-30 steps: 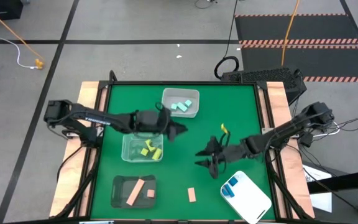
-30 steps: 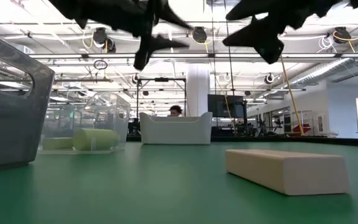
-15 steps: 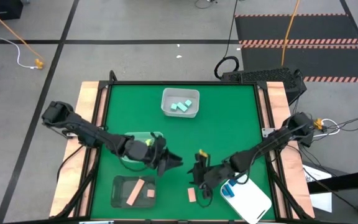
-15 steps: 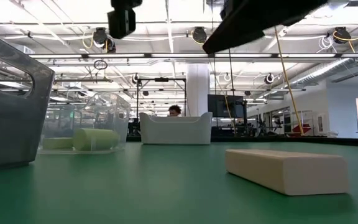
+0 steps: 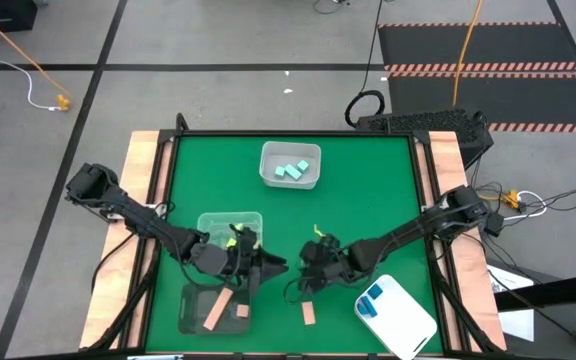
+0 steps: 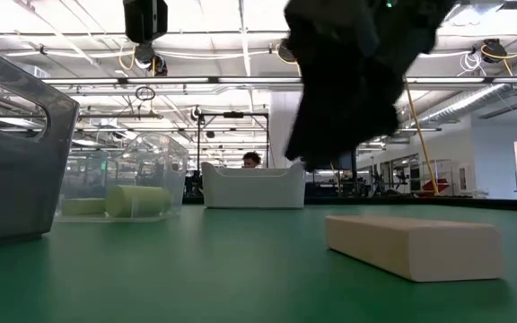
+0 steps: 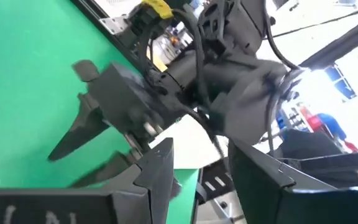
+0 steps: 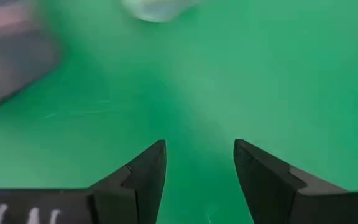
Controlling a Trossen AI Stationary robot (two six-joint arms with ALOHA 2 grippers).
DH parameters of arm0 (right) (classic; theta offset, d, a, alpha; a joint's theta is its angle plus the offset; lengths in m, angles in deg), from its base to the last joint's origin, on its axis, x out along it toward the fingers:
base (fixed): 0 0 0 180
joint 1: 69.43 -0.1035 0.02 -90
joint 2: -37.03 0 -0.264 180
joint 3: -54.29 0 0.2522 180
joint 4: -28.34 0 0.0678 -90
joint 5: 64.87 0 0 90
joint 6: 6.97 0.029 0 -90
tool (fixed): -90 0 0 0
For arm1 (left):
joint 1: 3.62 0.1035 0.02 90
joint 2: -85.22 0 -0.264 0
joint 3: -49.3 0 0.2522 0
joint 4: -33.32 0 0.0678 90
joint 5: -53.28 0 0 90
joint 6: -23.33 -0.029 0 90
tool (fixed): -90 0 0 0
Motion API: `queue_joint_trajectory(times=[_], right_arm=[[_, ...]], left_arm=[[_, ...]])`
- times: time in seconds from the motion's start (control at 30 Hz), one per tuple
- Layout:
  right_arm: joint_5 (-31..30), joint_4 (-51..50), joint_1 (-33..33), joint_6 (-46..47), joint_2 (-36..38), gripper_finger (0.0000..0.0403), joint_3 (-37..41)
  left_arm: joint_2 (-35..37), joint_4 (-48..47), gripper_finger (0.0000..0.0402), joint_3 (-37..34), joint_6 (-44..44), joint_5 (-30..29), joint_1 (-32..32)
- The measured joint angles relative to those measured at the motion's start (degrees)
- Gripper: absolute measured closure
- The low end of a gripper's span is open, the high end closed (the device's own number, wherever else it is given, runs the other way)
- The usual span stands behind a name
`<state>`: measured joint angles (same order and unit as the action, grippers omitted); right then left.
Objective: Sort & place blocks by color
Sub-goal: Put the light brown block into the top black bin
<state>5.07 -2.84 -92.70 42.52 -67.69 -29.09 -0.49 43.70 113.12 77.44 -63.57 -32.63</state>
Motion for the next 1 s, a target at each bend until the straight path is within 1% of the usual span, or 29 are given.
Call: queue_joint_trajectory(times=[0.07,0.13,0.23,0.37,0.43,0.53,0.6,0.73,0.83,1.0], right_arm=[[0.05,-4.79,-0.04,12.03,0.00,0.0222,0.00],[3.35,-7.98,-0.38,22.45,0.00,0.0222,0.04],[7.72,-8.71,-1.63,31.42,0.00,0.0222,0.04],[8.22,-6.63,-3.76,36.69,0.00,0.0222,0.04],[6.61,-5.66,-4.89,39.96,0.02,0.0222,0.04],[4.62,-5.22,-6.66,47.80,-0.21,0.0222,0.04],[2.57,-4.71,-7.99,52.54,-0.24,0.0222,0.04],[-2.32,-4.16,-9.75,59.14,-0.24,0.0222,0.04],[-2.48,-4.30,-9.96,60.61,-0.24,0.0222,0.04],[-2.46,-1.20,-9.96,60.37,-0.24,0.0222,0.04]], left_arm=[[0.00,-0.02,0.0250,-0.01,0.08,-0.66,0.01],[0.00,-0.10,0.0250,-0.02,0.09,-1.71,0.10],[0.00,-0.40,0.0250,-0.02,0.46,-2.28,0.46],[0.00,-0.39,0.0250,-0.02,1.36,-2.05,1.25],[0.00,-0.40,0.0250,-0.02,-0.70,-1.11,1.66],[0.00,-0.76,0.0250,-0.02,-3.13,1.00,2.45],[0.00,-0.96,0.0250,-0.02,-4.54,3.71,3.07],[0.00,-2.37,0.0250,-0.02,-6.40,12.25,4.31],[0.00,-3.68,0.0250,-0.02,-8.39,18.37,4.62],[0.00,-8.87,0.0250,-0.04,-10.09,21.31,4.62]])
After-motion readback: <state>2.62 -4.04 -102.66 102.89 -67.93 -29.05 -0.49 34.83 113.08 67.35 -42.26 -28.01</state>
